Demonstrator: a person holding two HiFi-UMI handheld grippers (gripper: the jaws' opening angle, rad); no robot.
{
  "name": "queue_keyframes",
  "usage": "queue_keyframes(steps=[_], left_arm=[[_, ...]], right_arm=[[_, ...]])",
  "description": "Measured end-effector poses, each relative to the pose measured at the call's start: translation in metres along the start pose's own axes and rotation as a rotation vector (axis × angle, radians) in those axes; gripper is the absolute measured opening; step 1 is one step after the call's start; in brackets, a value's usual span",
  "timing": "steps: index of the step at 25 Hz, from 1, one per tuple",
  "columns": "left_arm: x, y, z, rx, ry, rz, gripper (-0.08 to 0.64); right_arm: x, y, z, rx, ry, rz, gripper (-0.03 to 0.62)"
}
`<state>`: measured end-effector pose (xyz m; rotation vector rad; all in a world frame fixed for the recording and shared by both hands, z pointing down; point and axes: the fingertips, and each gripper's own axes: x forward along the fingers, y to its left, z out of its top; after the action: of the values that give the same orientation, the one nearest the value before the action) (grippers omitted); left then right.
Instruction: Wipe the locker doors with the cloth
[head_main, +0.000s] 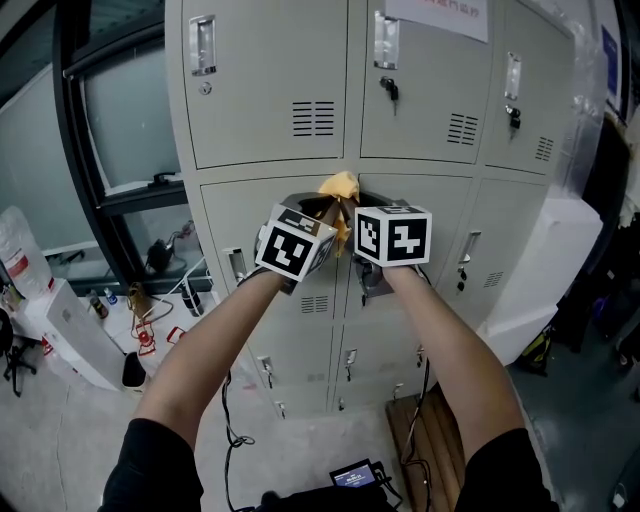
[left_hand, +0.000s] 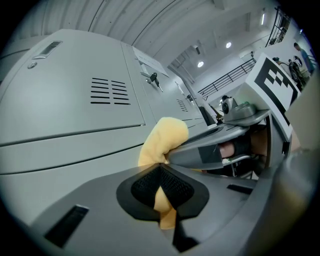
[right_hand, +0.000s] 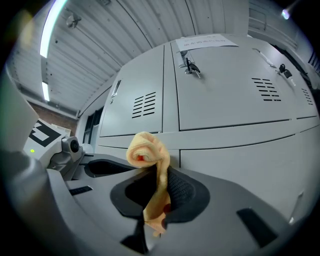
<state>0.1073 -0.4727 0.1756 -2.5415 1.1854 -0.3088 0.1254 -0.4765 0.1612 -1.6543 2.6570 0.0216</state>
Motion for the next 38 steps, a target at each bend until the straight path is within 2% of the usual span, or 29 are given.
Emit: queue_keyframes(steps=[8,11,15,22,33,38], left_arm=[[-0.004,-0.004,0.001,0.012,-0.030,-0.037,0.020],[-0.010,-0.006,0.000,0.014,-0.042,-0.064,0.020],[-0.023,-0.002,-0.002,0.001,-0.056,-0.060,0.020],[-0.065,0.028,-0.012,-0.027,-0.065,0.012,0.020],[-0.137,0.095,-0.060,-0.049,0.011,0.159,0.020],[-0.158,0.118,-0.081,-0.068,0.034,0.209,0.020]], right_arm=[[-0.005,0.002,-0.002,0.024,-0.015,-0.011,0.071],[-0.009,0.009,-0.003,0.021,-0.016,0.007,0.071],[-0.013,0.024,-0.002,0.003,-0.014,0.041,0.071],[-0.003,0.077,0.003,-0.005,-0.022,0.124,0.071],[0.041,0.174,-0.012,0.007,0.010,0.264,0.071],[0.060,0.205,-0.023,0.010,0.029,0.299,0.071]])
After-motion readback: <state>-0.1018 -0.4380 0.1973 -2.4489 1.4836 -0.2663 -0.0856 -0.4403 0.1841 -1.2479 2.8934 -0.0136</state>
